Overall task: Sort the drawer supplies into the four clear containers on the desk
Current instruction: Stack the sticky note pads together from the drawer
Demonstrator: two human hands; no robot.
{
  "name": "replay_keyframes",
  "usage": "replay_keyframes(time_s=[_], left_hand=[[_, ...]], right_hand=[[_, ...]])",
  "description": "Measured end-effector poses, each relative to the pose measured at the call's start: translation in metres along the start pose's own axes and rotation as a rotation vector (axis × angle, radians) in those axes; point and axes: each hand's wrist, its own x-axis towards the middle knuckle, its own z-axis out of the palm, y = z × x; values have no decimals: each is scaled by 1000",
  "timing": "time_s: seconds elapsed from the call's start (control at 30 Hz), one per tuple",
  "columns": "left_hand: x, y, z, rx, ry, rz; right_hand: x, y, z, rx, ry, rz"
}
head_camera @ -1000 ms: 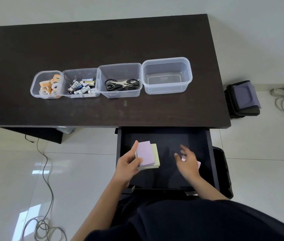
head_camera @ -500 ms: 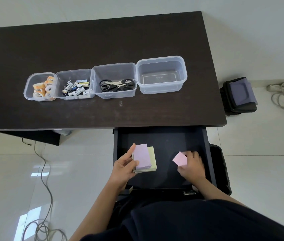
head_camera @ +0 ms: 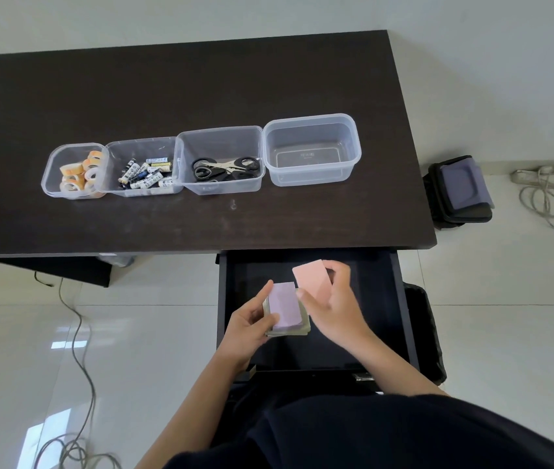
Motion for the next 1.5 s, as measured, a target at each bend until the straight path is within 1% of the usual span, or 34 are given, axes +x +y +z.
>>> replay_keyframes(time_s=[0.1, 0.17, 0.43, 0.5, 0.57, 0.63, 0.7, 0.77, 0.83, 1.0, 1.13, 1.33, 1.5], left_hand=[[1, 0, 2, 36, -23, 36], [1, 0, 2, 10, -33, 51], [-6, 6, 0, -161, -52, 85], [-7, 8, 1, -165, -54, 91], [-8, 9, 2, -167, -59, 98], [-9, 10, 3, -163, -67, 106], [-10, 10, 3, -165, -71, 117], [-11, 12, 4, -162, -80, 130], [-13, 14, 4, -141, -97, 147], [-14, 19, 1, -96, -130, 161], [-14, 26, 4, -45, -118, 183], [-12, 36, 12, 45, -64, 229], [1, 58, 11, 97, -85, 277]], right_hand=[[-1, -5, 15, -29, -128, 11], [-2, -5, 21, -56, -145, 31], [-6, -2, 20, -128, 13, -17], [-6, 1, 19, -166, 27, -30], [-6, 0, 17, -177, 5, -13], [-6, -3, 16, -76, -74, 45], [-8, -4, 15, 104, -152, 97], [-12, -5, 15, 222, -201, 96], [-14, -6, 15, 267, -211, 73], [-12, -12, 13, 305, -208, 24], [-9, -11, 15, 291, -208, -8], [1, -17, 13, 282, -183, -9], [23, -38, -2, 310, -172, -18]])
